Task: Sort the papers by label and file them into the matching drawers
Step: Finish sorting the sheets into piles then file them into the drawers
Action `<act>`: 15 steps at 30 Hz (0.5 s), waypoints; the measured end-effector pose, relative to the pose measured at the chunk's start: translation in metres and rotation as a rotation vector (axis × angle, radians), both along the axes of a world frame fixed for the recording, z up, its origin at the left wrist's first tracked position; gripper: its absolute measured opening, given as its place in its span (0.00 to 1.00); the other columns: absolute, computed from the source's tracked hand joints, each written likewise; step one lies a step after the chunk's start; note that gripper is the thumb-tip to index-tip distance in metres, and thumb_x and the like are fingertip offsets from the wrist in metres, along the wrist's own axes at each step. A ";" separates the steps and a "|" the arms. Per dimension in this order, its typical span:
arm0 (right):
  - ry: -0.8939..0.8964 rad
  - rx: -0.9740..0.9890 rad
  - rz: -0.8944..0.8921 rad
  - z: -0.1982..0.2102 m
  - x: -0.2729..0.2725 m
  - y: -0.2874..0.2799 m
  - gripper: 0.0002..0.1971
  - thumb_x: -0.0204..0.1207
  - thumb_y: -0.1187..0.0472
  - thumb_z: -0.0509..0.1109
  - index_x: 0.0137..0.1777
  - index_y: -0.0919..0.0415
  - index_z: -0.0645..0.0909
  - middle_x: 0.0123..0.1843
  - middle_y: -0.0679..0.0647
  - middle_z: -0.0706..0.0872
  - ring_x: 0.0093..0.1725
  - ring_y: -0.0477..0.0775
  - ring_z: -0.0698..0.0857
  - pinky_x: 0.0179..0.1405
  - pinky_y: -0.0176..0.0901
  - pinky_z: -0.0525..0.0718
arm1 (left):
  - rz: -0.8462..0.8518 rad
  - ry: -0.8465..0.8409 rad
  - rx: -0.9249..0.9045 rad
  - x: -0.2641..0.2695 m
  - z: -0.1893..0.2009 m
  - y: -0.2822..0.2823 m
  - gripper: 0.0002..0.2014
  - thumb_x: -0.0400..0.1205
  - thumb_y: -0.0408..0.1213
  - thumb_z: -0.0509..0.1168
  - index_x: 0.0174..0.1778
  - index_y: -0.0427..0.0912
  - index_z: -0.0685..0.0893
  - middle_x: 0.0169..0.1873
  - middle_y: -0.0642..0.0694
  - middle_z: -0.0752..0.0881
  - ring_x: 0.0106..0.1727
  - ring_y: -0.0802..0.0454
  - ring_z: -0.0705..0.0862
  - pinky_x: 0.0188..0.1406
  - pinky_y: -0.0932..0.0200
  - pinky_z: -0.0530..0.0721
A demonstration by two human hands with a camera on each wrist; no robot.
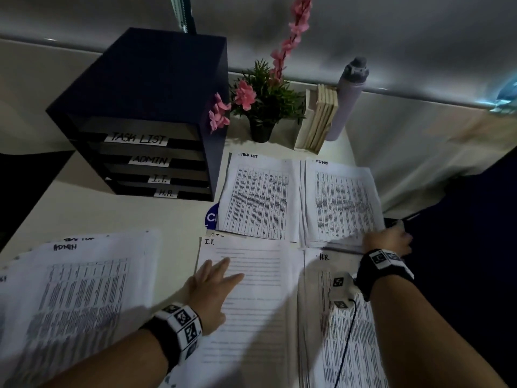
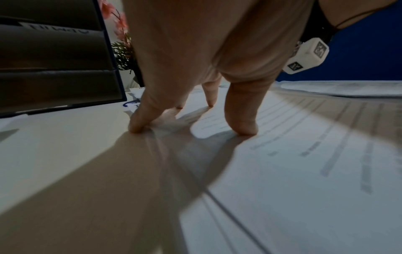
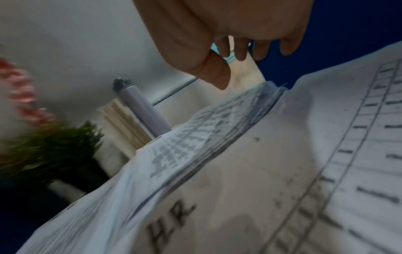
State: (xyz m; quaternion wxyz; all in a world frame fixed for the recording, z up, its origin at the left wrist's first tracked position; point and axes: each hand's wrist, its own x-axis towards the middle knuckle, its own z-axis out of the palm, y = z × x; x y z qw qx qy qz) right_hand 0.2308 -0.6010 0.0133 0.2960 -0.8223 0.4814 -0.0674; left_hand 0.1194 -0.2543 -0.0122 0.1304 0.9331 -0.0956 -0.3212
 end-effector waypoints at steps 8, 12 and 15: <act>-0.196 0.033 0.486 -0.002 -0.027 0.119 0.21 0.76 0.73 0.66 0.67 0.58 0.80 0.70 0.60 0.77 0.69 0.61 0.77 0.72 0.52 0.76 | 0.169 -0.201 -0.056 0.001 0.014 0.033 0.39 0.79 0.44 0.64 0.81 0.65 0.49 0.84 0.57 0.41 0.84 0.48 0.34 0.80 0.37 0.33; -0.141 0.314 0.723 -0.015 -0.060 0.199 0.11 0.78 0.64 0.67 0.54 0.53 0.88 0.57 0.57 0.89 0.58 0.57 0.87 0.64 0.46 0.83 | 0.473 -0.200 -0.056 -0.003 0.017 0.087 0.36 0.81 0.43 0.62 0.82 0.58 0.52 0.85 0.53 0.47 0.85 0.46 0.42 0.82 0.39 0.45; -0.085 0.468 0.879 -0.020 -0.086 0.254 0.11 0.73 0.60 0.66 0.40 0.40 0.84 0.48 0.57 0.91 0.49 0.59 0.89 0.56 0.56 0.87 | 0.683 -0.192 -0.059 -0.014 0.011 0.141 0.36 0.80 0.42 0.63 0.83 0.50 0.54 0.84 0.47 0.52 0.85 0.45 0.49 0.82 0.43 0.55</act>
